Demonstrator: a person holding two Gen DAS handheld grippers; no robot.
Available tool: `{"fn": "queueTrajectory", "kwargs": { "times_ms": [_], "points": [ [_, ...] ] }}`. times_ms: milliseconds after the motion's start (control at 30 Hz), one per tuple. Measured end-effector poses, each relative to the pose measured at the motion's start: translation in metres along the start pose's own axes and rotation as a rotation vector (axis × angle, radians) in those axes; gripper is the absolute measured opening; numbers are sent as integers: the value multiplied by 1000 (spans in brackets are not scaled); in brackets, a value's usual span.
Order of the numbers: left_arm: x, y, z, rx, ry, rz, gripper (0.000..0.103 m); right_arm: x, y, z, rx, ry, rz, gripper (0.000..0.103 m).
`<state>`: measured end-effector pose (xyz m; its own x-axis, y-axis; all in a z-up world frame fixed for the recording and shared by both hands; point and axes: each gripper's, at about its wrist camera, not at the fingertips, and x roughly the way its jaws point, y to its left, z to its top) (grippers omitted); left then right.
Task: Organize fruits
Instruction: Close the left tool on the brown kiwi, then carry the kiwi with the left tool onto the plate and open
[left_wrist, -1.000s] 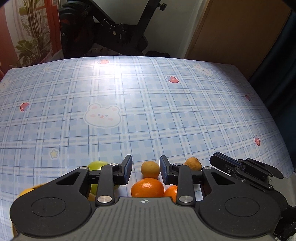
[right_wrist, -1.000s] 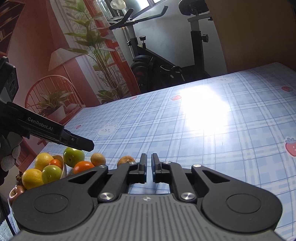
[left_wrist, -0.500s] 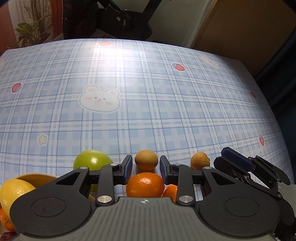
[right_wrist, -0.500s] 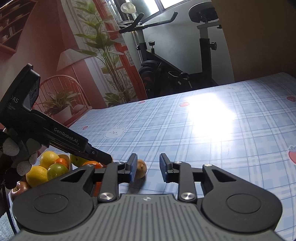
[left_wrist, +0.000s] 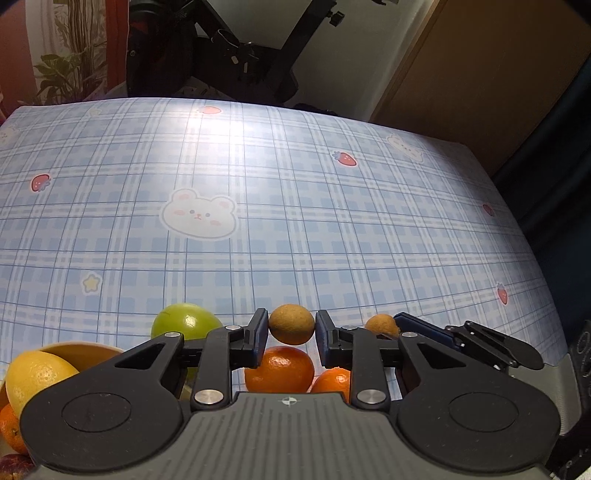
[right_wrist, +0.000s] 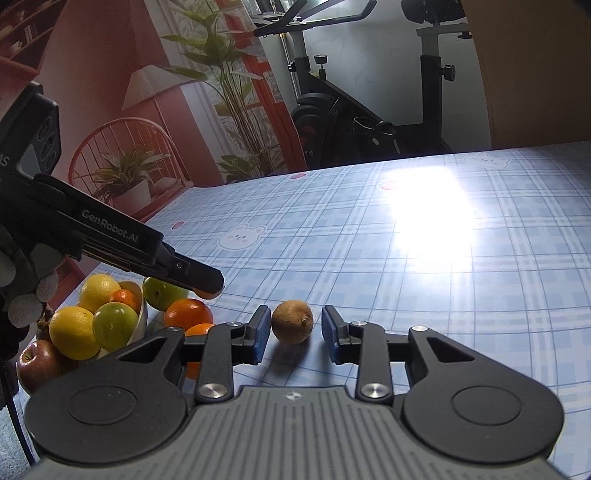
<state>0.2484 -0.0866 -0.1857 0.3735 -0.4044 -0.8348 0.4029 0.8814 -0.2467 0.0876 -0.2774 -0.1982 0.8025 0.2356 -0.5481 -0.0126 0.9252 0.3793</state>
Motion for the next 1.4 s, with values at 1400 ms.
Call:
{"fn": "queueTrajectory", "kwargs": {
  "times_ms": [1400],
  "points": [
    [-102, 54, -110, -173, -136, 26, 29, -14, 118, -24, -220, 15, 206, 29]
  ]
}}
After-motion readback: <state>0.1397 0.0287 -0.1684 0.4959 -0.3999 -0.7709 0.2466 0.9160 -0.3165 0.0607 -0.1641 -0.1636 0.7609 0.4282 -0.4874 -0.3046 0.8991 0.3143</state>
